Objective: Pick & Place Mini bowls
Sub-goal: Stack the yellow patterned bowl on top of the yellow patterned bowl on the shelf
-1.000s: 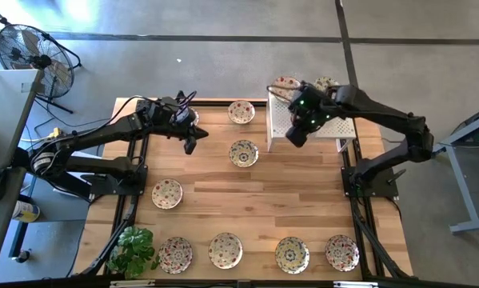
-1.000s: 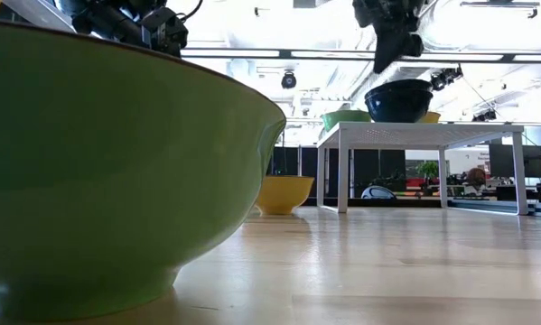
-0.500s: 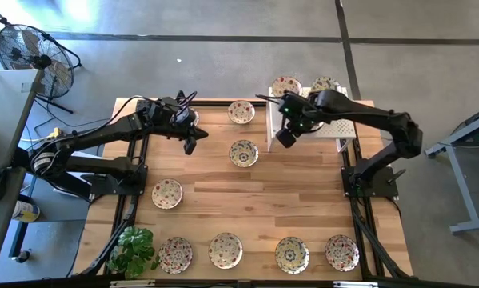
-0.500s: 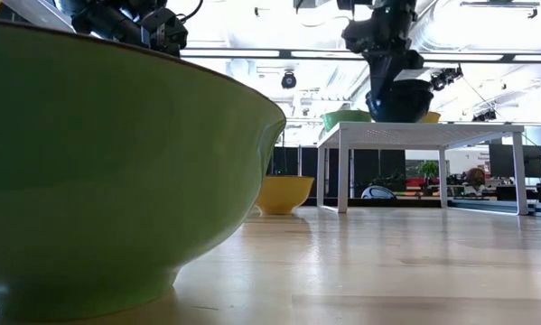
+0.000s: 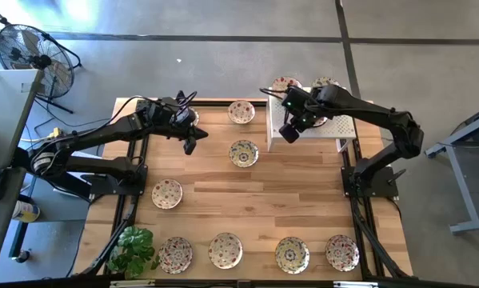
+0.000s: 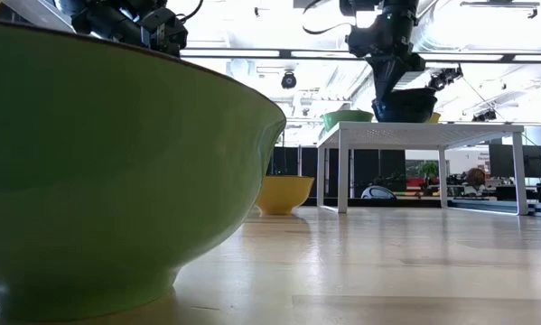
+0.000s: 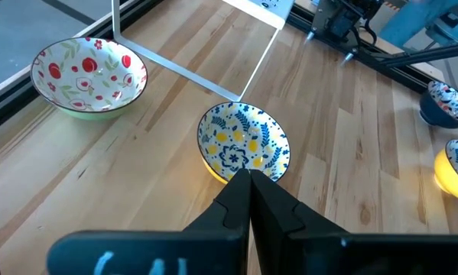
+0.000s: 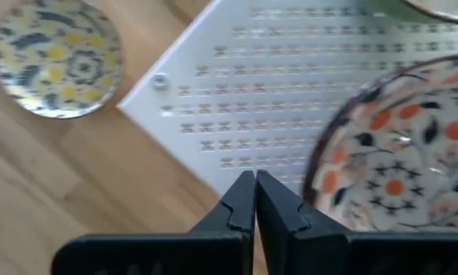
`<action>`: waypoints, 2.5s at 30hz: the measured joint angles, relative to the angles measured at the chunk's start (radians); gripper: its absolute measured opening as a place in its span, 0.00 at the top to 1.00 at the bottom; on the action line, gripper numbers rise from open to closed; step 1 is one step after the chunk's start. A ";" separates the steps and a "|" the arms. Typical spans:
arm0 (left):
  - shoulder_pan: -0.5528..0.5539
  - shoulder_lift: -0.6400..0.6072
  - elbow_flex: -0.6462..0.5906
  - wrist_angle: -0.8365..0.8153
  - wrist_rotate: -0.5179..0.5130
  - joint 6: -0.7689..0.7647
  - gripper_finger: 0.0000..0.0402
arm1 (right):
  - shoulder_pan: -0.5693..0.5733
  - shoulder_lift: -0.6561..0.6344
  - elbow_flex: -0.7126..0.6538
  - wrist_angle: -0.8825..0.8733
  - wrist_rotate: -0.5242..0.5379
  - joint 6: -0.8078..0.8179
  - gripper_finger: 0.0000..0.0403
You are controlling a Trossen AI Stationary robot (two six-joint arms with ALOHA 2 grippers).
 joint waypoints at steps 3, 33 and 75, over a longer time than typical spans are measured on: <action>0.000 0.000 0.000 0.000 0.000 0.000 1.00 | 0.016 -0.019 0.005 0.012 -0.055 -0.001 1.00; 0.000 0.000 0.000 0.111 0.108 0.054 1.00 | 0.374 -0.464 -0.520 0.937 -0.087 0.048 1.00; 0.000 0.000 -0.068 0.123 0.119 0.231 1.00 | 0.917 0.182 -0.520 0.839 -0.489 0.412 0.64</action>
